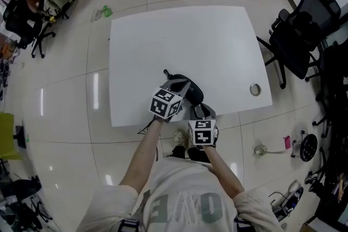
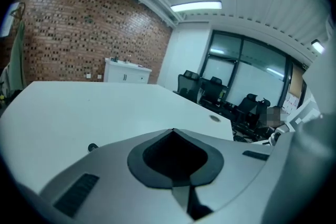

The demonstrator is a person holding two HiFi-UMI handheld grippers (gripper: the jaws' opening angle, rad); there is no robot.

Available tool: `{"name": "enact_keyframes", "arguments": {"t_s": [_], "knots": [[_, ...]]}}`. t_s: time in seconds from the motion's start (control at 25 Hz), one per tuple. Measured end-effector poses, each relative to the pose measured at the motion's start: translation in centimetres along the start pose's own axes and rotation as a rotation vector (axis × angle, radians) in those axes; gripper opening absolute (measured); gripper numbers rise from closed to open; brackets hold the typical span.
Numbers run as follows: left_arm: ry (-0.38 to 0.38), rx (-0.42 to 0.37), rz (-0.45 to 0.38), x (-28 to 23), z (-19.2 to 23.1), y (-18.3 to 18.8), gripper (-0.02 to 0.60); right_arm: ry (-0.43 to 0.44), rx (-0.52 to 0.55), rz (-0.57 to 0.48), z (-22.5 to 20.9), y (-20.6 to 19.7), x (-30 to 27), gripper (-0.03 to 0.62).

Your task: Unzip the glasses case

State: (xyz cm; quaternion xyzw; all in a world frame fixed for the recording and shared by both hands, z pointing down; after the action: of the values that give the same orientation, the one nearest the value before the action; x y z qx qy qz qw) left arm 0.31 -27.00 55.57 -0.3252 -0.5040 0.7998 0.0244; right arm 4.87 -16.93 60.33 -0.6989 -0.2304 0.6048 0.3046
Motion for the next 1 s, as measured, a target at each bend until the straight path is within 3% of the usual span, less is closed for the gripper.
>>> {"name": "enact_keyframes", "arguments": {"t_s": [0.16, 0.4, 0.44, 0.52, 0.8, 1.0], "knots": [[0.000, 0.010, 0.003, -0.1, 0.0, 0.0, -0.005, -0.037, 0.051, 0.013, -0.1, 0.0, -0.4, 0.124], [0.001, 0.009, 0.003, -0.4, 0.1, 0.2, -0.005, -0.016, 0.025, 0.050, -0.1, 0.0, -0.6, 0.115], [0.002, 0.010, 0.001, -0.4, 0.1, 0.2, -0.005, -0.013, 0.034, 0.052, -0.1, 0.0, -0.5, 0.104], [0.004, 0.012, -0.004, -0.5, 0.0, 0.3, -0.005, -0.013, 0.076, 0.057, 0.0, -0.2, -0.2, 0.002], [-0.008, -0.019, 0.012, -0.7, 0.0, 0.2, -0.005, 0.002, 0.196, 0.072, -0.6, -0.3, 0.0, 0.000], [-0.024, -0.019, 0.018, -0.7, 0.0, 0.0, -0.005, -0.019, 0.186, 0.082, -2.8, -0.2, -0.1, 0.000]]}}
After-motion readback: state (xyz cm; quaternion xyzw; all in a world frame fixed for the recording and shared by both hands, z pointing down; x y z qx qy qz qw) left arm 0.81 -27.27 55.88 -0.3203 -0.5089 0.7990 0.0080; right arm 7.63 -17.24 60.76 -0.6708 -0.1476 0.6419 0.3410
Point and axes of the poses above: the fingertips, and each gripper's own axes: x backward along the fingers, z to its left, y out of its top, the point moved 3 cm from there along x, backward along the fingers, and after that the axes turned 1 degree about z, right-handed, at the moved point
